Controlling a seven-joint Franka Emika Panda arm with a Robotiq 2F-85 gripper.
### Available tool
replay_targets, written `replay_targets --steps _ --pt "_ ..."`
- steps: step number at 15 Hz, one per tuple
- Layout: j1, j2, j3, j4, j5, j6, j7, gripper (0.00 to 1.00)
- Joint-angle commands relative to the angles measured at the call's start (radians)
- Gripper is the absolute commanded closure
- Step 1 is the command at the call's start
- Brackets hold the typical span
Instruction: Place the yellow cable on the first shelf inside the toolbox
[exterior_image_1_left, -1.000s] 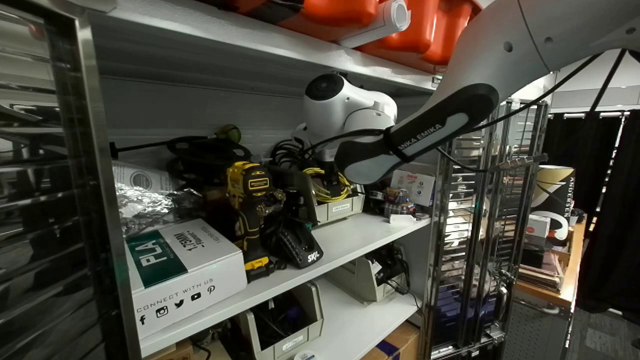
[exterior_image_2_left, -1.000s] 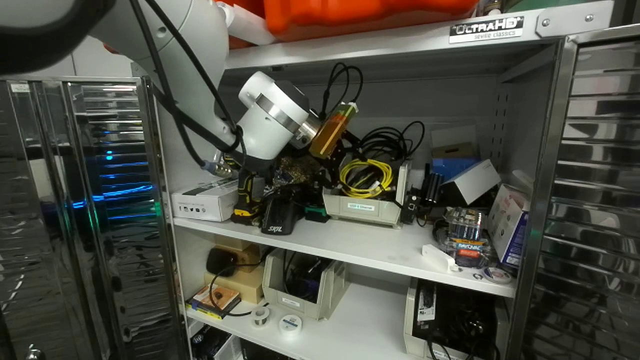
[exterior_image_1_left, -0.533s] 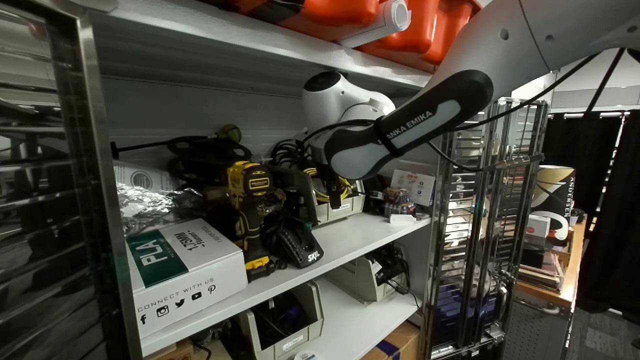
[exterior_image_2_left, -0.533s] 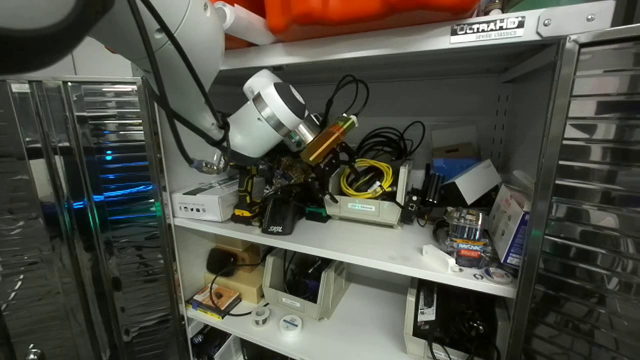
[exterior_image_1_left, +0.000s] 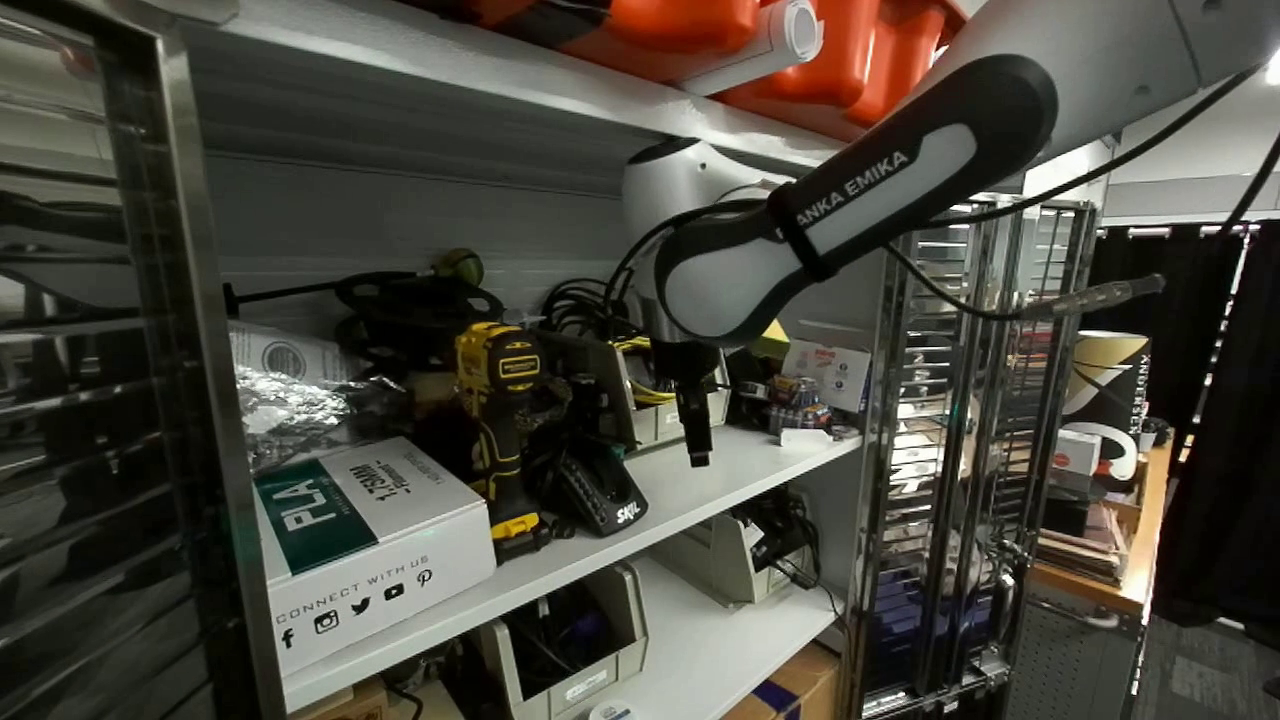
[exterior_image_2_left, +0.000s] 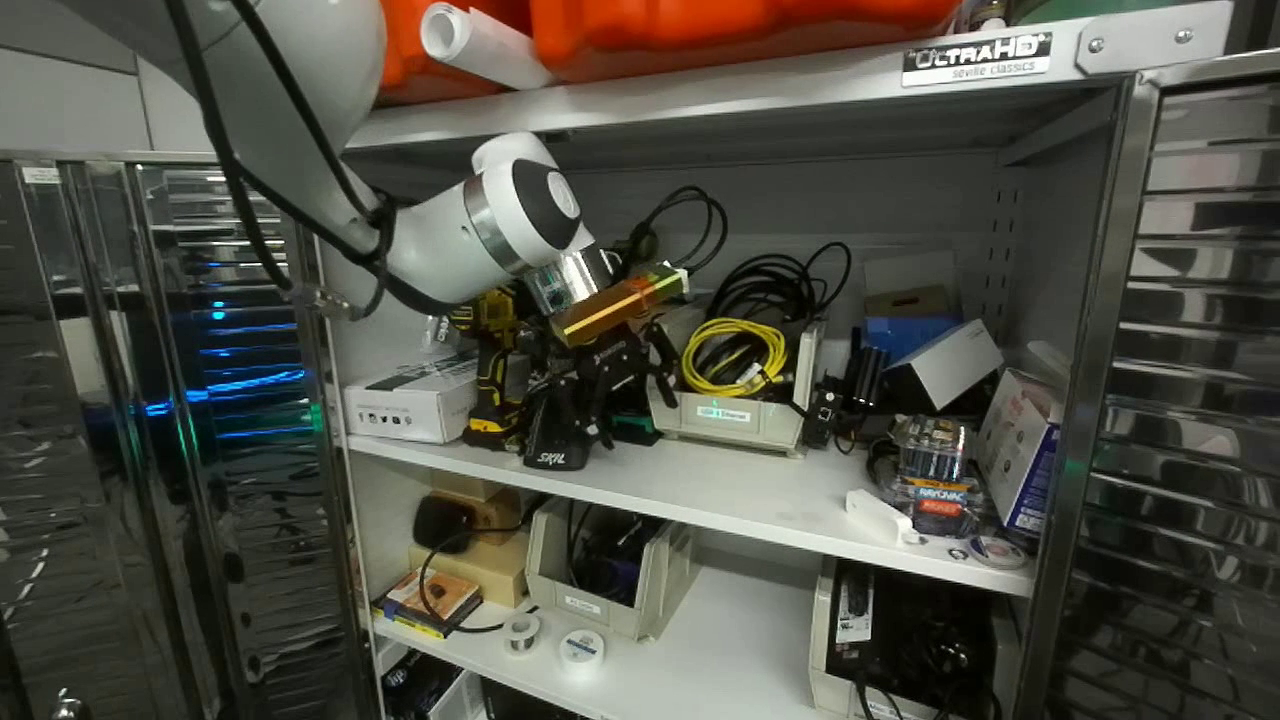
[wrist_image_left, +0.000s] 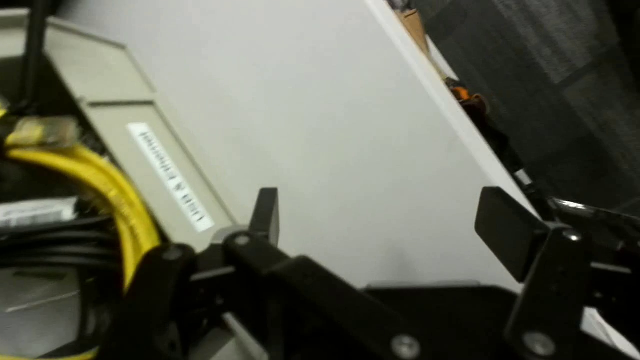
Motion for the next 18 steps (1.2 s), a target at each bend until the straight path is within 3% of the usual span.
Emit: replay_targets --steps 1,6,9,13,15,18 --pt "-0.047 -0.206 0.005 -0.192 0.143 -0.05 -0.111 0.0" --pt "-0.069 -0.387 -0.037 -0.376 0.311 -0.208 -0.28 0.0" --pt "-0.058 -0.467 -0.071 -0.449 0.379 -0.366 -0.382 0.0" --pt "-0.048 -0.56 -0.096 -0.528 0.405 -0.538 -0.437 0.0" --pt "-0.046 -0.616 -0.102 -0.576 0.398 -0.562 -0.417 0.0" --pt "-0.048 -0.701 -0.112 -0.637 0.392 -0.508 -0.341 0.0"
